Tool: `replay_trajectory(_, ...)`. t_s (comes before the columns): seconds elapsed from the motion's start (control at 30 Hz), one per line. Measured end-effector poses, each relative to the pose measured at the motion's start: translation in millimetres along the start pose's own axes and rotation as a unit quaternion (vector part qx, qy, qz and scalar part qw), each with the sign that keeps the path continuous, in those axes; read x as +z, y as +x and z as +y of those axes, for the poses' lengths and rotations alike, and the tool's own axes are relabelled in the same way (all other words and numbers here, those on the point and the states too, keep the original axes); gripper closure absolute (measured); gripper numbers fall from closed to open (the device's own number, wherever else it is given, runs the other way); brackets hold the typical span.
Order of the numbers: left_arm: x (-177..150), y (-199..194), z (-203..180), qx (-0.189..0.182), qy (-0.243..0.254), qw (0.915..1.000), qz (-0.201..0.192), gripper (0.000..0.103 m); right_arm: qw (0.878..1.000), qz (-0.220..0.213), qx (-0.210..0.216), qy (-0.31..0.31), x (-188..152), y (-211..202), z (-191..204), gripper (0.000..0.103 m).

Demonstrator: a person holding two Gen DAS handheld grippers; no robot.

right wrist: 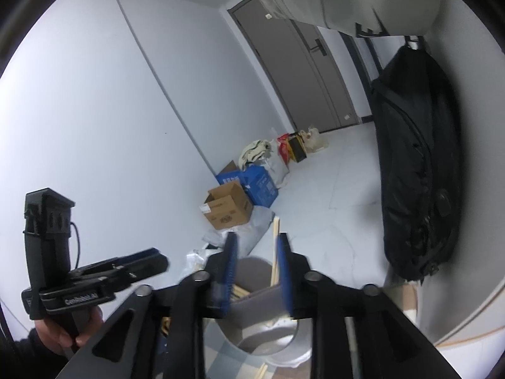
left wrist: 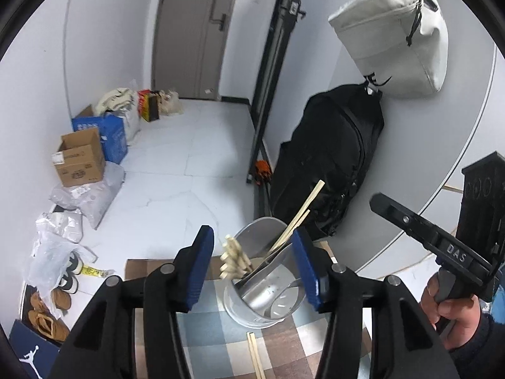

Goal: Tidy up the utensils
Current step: 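Open the left tool over the holder while the right tool releases its chopstick, then lower both open tools back toward the last chopsticks on the mat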

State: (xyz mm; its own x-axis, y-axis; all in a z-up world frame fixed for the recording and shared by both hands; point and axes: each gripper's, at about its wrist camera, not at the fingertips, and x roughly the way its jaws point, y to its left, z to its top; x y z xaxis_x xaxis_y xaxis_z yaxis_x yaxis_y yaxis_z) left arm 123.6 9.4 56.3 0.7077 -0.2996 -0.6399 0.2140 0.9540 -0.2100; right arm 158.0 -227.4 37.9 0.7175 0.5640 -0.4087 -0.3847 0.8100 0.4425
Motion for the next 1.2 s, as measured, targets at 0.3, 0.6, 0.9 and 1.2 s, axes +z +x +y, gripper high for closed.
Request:
replay_trajectory(0.3,-19.5,-22.7,-6.8,0.034,-0.005,0.999,-0.03,0.041,1.0,-0.001,0.003,-0.005,-25.2,-25.2,18.3,0.04)
replay_trajectory(0.6,-43.4,-43.0,-13.2,0.064,-0.01,0.9966,-0.051,0.027,1.0,0.012,-0.005,0.001,-57.7,-48.5,32.2,0.03)
replay_trajectory(0.9,-72.2,-54.9,-17.3,0.079,-0.001,0.9947,-0.065,0.023,1.0,0.018,-0.018,0.0,-87.0,-63.8,45.4,0.012)
replay_trajectory(1.2,-103.6,-40.2,-6.2,0.079,-0.023,0.9955,-0.047,0.017,0.997,0.035,-0.063,0.008,-119.2,-60.0,45.3,0.0)
